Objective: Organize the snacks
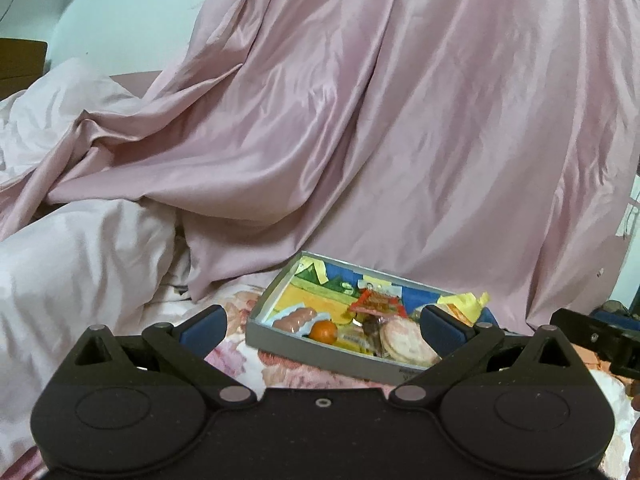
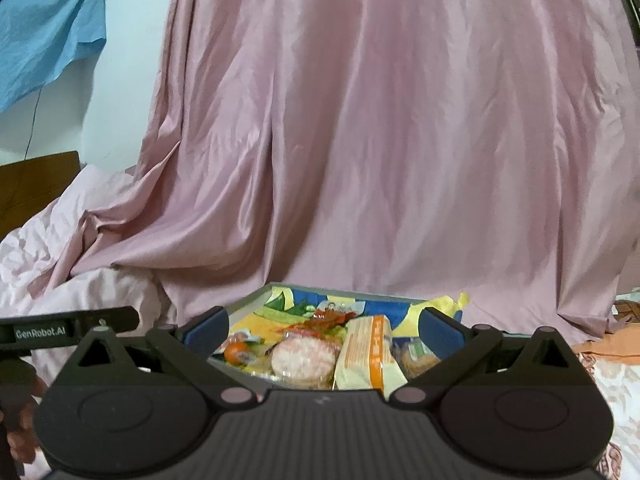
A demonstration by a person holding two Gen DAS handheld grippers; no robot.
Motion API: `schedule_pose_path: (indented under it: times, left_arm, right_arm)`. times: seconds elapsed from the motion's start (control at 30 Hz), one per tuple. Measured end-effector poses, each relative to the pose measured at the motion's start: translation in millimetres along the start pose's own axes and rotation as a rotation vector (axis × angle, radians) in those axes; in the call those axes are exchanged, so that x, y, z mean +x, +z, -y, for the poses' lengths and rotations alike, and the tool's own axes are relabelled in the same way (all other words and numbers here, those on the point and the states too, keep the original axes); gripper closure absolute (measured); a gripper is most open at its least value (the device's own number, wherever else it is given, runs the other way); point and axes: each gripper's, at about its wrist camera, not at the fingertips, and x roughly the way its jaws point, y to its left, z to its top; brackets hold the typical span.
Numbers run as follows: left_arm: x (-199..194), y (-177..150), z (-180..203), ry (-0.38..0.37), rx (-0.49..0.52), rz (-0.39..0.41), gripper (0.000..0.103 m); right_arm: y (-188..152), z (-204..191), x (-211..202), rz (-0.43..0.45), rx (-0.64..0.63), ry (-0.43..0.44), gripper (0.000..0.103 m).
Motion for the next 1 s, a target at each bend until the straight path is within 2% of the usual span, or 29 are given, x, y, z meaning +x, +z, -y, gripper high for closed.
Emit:
schedule_pose_path:
  times: [0.53, 1.0]
  left_arm:
    - [-66.9, -44.2, -4.2, 0.027, 0.024, -0.009, 0.001]
    - [-101.8, -79.8, -19.9, 0.063, 0.037, -0.035, 0.001]
  right_arm:
    - [-44.1, -30.2, -66.1, -0.010, -0.028, -0.005, 0.000]
    - [-77.3, -52.5, -94.7, -0.020, -0.001, -0.001, 0.000]
